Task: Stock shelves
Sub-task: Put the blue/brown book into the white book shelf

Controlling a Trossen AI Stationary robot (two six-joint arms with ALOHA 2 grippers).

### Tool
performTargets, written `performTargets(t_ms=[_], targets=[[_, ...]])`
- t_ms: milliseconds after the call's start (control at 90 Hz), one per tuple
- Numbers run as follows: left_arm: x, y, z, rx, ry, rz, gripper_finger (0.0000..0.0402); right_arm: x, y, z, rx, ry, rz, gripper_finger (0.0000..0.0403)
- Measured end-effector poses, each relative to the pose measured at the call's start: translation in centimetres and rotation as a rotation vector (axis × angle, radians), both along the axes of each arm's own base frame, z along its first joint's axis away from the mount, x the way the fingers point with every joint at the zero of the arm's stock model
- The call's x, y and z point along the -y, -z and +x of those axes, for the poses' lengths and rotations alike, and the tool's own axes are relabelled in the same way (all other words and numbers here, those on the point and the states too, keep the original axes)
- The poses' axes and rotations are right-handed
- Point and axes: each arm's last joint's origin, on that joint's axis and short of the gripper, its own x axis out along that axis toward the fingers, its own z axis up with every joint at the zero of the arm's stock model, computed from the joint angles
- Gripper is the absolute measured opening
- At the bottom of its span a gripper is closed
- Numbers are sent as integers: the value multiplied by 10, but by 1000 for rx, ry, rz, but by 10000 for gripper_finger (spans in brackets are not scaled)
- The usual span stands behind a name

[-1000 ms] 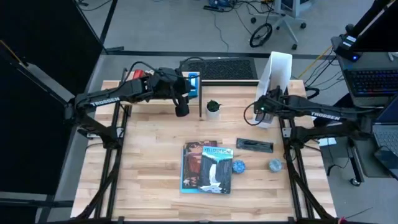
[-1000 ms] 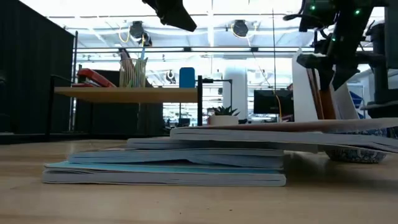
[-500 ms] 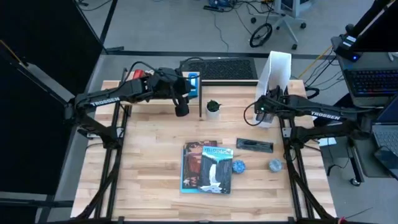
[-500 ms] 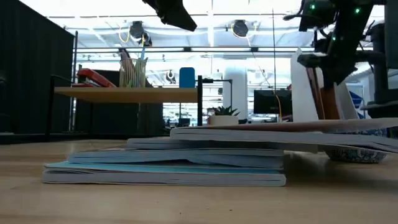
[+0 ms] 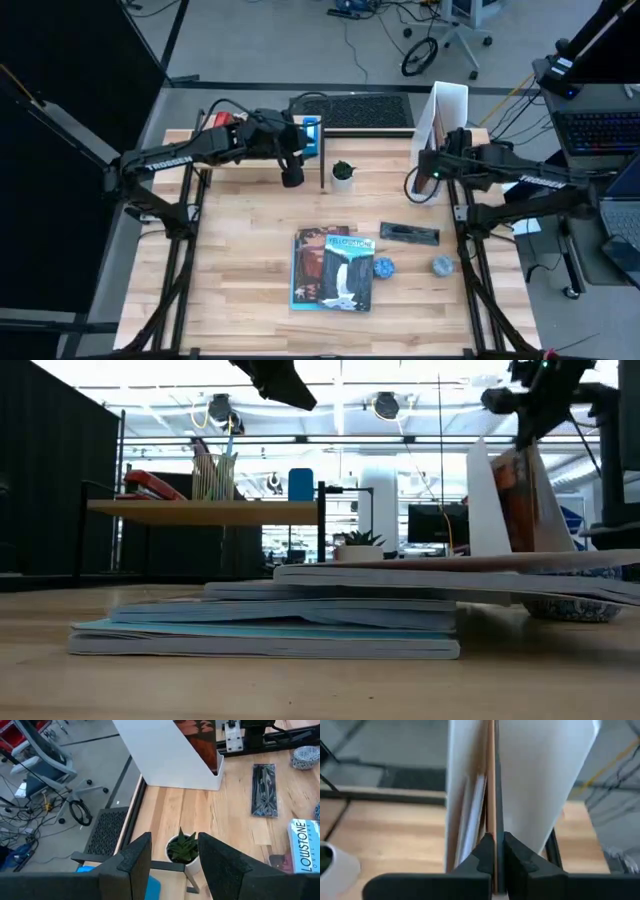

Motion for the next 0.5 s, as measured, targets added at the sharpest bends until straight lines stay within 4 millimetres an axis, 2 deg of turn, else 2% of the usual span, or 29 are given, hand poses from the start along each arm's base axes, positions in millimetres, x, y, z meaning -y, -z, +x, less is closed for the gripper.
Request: performTargets(t_ms=[111,278,422,500], targets=[[0,0,0,0,0,0,148,-6,2,1,9,0,-121,1],[0,0,0,0,0,0,148,-15,20,2,48,14,-246,0],[0,0,0,-1,0,0,148,-22,44,1,67,6,-252,0],[0,0,0,-1,0,0,148,-26,49,1,95,-6,-248,0]])
